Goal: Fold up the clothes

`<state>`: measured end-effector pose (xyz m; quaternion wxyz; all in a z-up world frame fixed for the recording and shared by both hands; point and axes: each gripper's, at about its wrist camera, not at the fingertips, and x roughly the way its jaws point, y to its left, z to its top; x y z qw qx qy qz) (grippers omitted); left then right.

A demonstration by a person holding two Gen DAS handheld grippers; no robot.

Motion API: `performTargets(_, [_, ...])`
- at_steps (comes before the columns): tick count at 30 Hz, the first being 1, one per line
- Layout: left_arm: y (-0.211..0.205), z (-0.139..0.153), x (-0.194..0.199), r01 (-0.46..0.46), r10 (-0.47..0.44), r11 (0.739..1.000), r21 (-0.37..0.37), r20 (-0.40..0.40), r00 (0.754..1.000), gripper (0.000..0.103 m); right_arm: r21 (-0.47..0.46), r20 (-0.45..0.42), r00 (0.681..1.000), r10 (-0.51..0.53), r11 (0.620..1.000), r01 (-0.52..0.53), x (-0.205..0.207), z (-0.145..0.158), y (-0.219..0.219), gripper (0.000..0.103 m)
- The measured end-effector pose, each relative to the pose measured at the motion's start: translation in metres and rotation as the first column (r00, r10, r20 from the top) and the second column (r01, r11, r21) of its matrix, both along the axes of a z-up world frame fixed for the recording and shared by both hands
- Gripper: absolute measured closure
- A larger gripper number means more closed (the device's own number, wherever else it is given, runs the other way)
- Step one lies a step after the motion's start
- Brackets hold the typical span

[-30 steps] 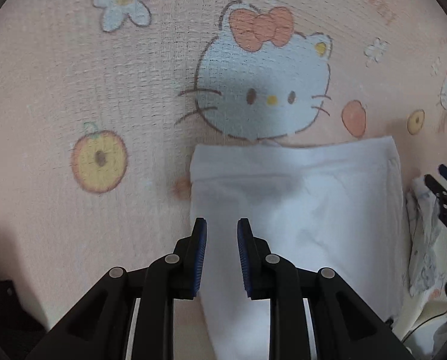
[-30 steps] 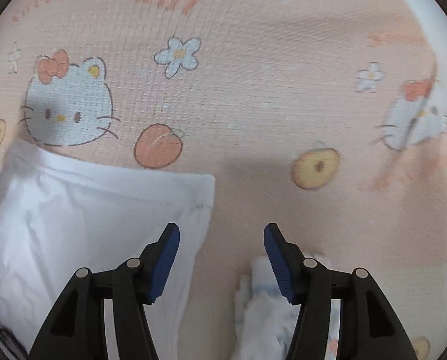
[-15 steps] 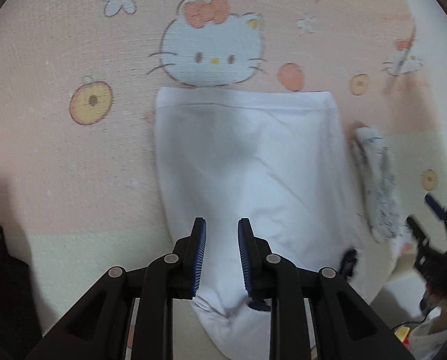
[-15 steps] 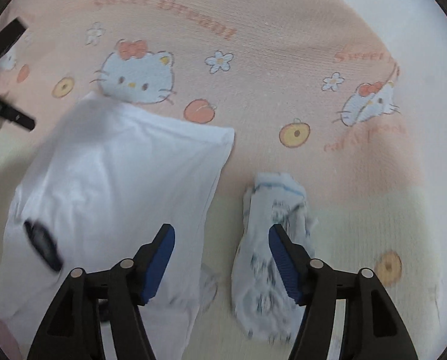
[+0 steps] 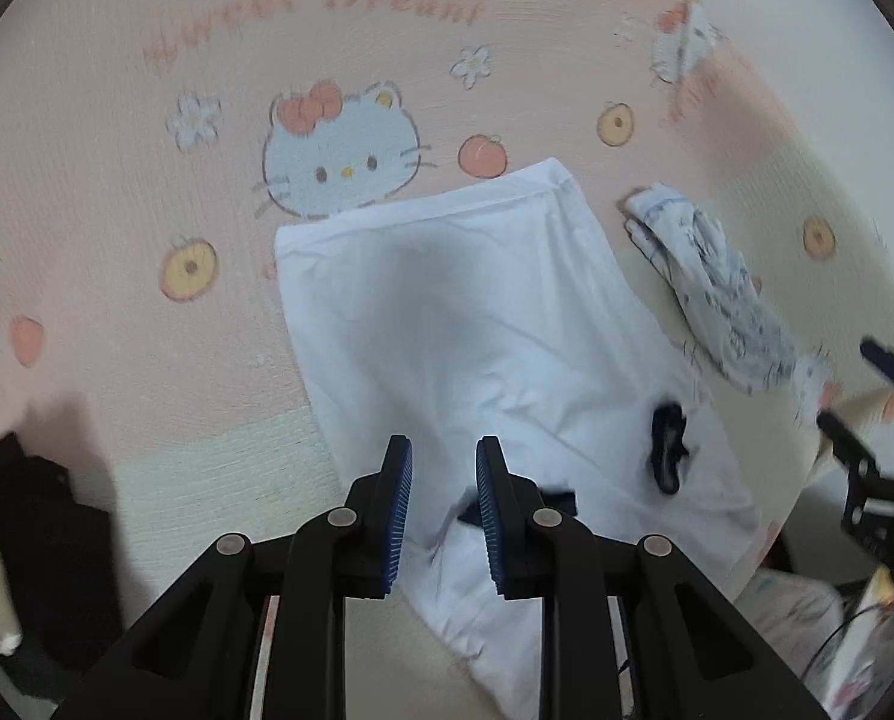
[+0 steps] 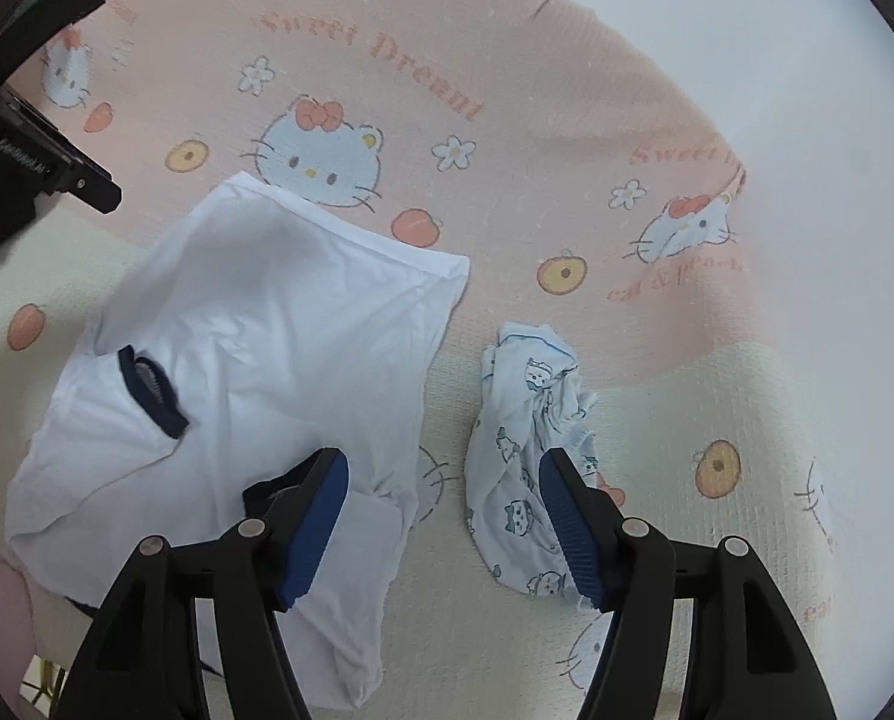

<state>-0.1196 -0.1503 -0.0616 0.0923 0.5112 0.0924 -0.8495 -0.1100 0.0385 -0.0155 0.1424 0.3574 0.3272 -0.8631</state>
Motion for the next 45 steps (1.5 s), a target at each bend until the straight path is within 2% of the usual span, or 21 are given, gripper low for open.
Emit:
performTargets(4, [0.031,0.006,0.024,0.021,-0.020,0.996,-0.088,0.012,1.000,0.084,-0.030,-0.017,0.999,0.038,0.999,-0.038,0.015,0.005,0.001,0.037])
performTargets(7, [0.062,0.007,0.038,0.048,-0.042,0.983,-0.178,0.038,0.998,0.084,-0.064,-0.007,0.998,0.063,0.996,-0.063,0.025,0.009,0.002,0.037])
performTargets(16, [0.122,-0.008,0.061,0.155,-0.142,0.952,-0.265,0.068,0.988,0.084,-0.076,0.000,0.994,0.109,0.991,-0.109,0.049,0.011,0.000,0.037])
performTargets(19, [0.136,-0.017,0.068,0.204,-0.194,0.926,-0.317,0.063,0.979,0.084,-0.077,0.016,0.997,0.081,0.994,-0.079,0.054,0.003,0.003,0.037])
performTargets(22, [0.152,-0.029,0.069,0.268,-0.260,0.859,-0.436,0.080,0.962,0.084,-0.065,0.007,0.994,0.106,0.992,-0.105,0.059,-0.007,0.007,0.037])
performTargets(23, [0.155,-0.033,0.069,0.279,-0.272,0.842,-0.461,0.084,0.959,0.084,-0.029,-0.009,0.994,0.108,0.994,-0.108,0.060,-0.012,0.006,0.037])
performTargets(24, [0.157,-0.038,0.069,0.291,-0.283,0.839,-0.459,0.088,0.955,0.084,0.007,-0.025,0.994,0.110,0.994,-0.110,0.062,-0.017,0.005,0.037])
performTargets(27, [0.159,-0.053,0.065,0.304,-0.293,0.860,-0.409,0.091,0.952,0.084,0.122,-0.052,0.991,0.123,0.986,-0.116,0.066,-0.032,0.004,0.037])
performTargets(31, [0.159,-0.075,0.064,0.293,-0.274,0.884,-0.366,0.103,0.956,0.084,0.178,-0.012,0.989,0.144,0.974,-0.140,0.070,-0.052,0.005,0.037])
performTargets(33, [0.158,-0.085,0.066,0.289,-0.265,0.887,-0.361,0.115,0.957,0.084,0.210,-0.008,0.989,0.145,0.968,-0.140,0.072,-0.063,0.004,0.037])
performTargets(37, [0.156,-0.103,0.075,0.301,-0.262,0.865,-0.401,0.150,0.953,0.084,0.302,-0.028,0.978,0.208,0.934,-0.190,0.086,-0.082,-0.002,0.037])
performTargets(39, [0.155,-0.107,0.081,0.312,-0.264,0.845,-0.434,0.169,0.950,0.084,0.361,-0.066,0.961,0.270,0.904,-0.229,0.097,-0.090,-0.008,0.037])
performTargets(42, [0.159,-0.109,0.093,0.323,-0.277,0.836,-0.444,0.167,0.946,0.084,0.402,-0.062,0.936,0.346,0.867,-0.294,0.113,-0.103,-0.011,0.037])
performTargets(44, [0.165,-0.111,0.101,0.347,-0.300,0.817,-0.460,0.176,0.938,0.084,0.429,-0.056,0.917,0.396,0.839,-0.335,0.124,-0.111,-0.014,0.033])
performTargets(45, [0.169,-0.114,0.104,0.363,-0.310,0.799,-0.479,0.187,0.932,0.084,0.446,-0.055,0.908,0.414,0.824,-0.349,0.127,-0.116,-0.014,0.030])
